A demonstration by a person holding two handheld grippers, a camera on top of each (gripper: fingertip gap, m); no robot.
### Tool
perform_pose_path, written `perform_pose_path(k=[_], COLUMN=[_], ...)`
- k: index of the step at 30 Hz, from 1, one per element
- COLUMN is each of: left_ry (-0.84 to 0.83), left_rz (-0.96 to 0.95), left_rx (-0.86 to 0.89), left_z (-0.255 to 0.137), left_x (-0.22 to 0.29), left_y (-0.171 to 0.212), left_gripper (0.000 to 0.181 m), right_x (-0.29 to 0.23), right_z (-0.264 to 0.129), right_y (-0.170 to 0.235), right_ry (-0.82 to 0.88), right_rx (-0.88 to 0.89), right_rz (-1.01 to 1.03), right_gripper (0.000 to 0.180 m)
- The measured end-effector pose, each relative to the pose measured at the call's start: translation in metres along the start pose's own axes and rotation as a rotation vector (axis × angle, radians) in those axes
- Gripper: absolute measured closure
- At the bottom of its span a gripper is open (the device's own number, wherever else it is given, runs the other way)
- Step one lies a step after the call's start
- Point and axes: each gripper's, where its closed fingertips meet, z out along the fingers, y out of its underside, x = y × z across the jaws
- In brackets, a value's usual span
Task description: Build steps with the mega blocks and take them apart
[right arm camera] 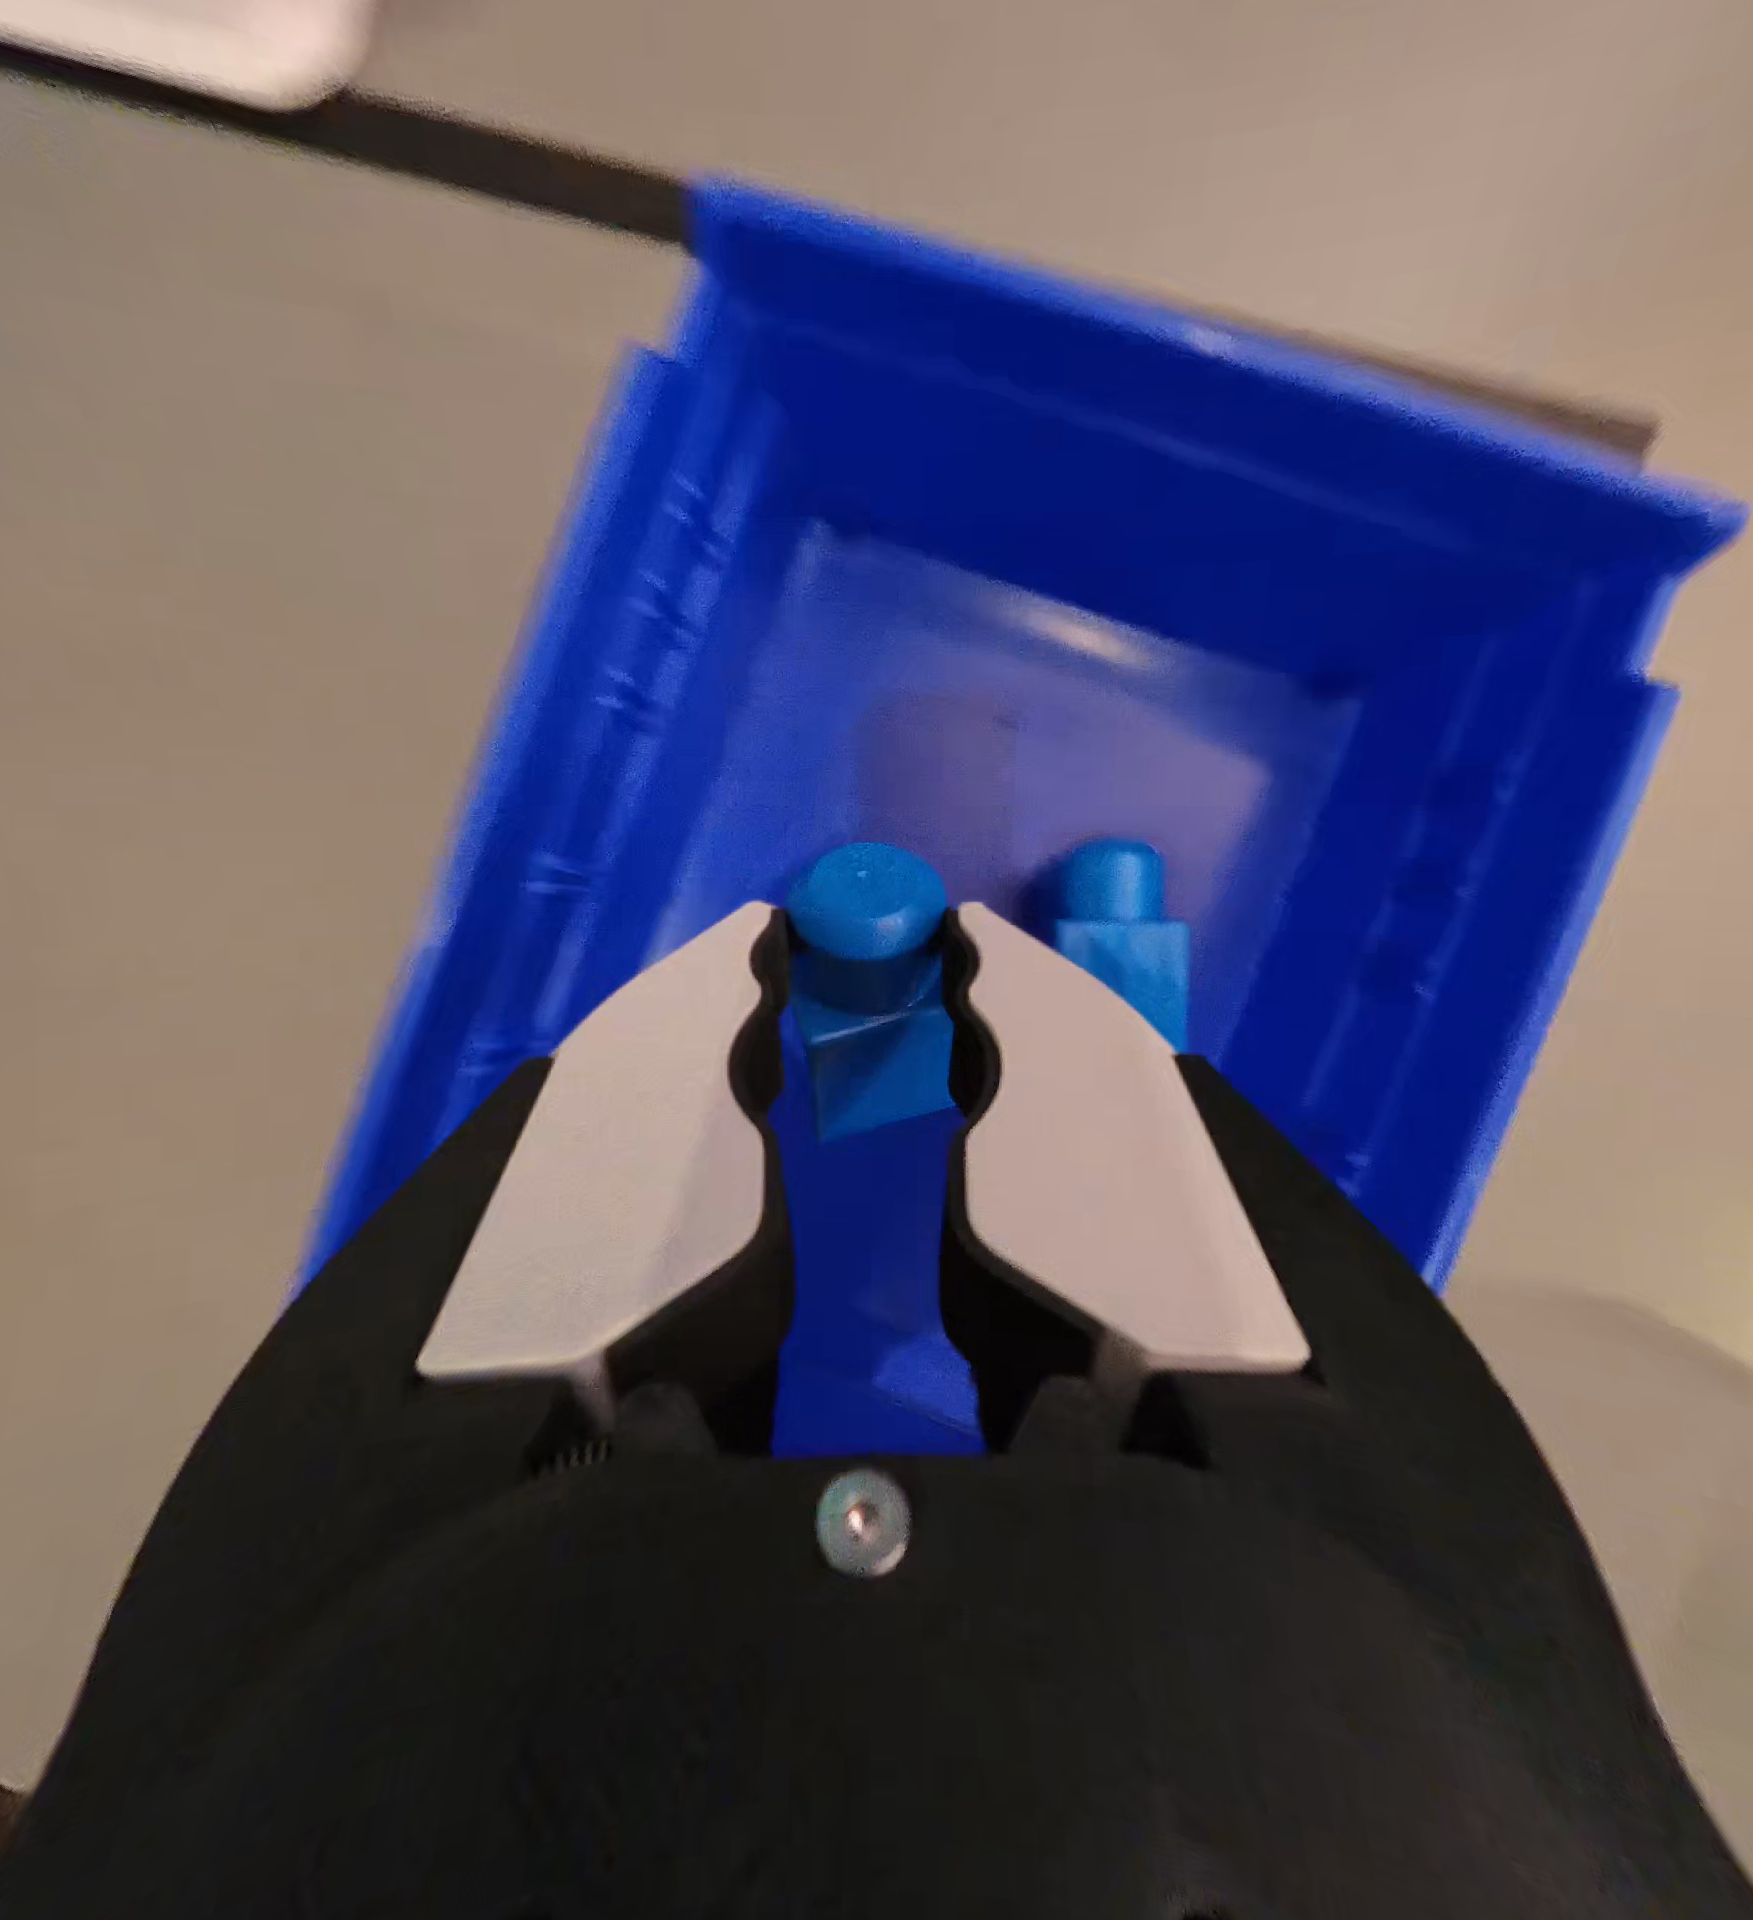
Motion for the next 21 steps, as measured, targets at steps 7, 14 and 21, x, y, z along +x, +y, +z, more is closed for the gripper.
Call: perform_pose_path(k=[7,14,21], left_ry=[-0.017,-0.032,-0.085], left_rz=[-0.308,-0.378,-0.336], left_rx=[-0.238,-0.395,-0.45], left_z=[0.03,0.068,0.075], left_x=[-0.041,-0.051,-0.055], left_y=[0.053,0.067,0.065], left_gripper=[0.118,0.118,0.142], right_x=[0.029,0.015,-0.004], right_z=[0.033,0.006,-0.011], right_y=[0.018,-0.012,-0.026], right_ry=[0.114,0.149,0.2], right_rx=[-0.142,0.017,0.066], right_rz=[0.001,-0.07,-0.163], right_gripper=[0.149,0.145,0.146])
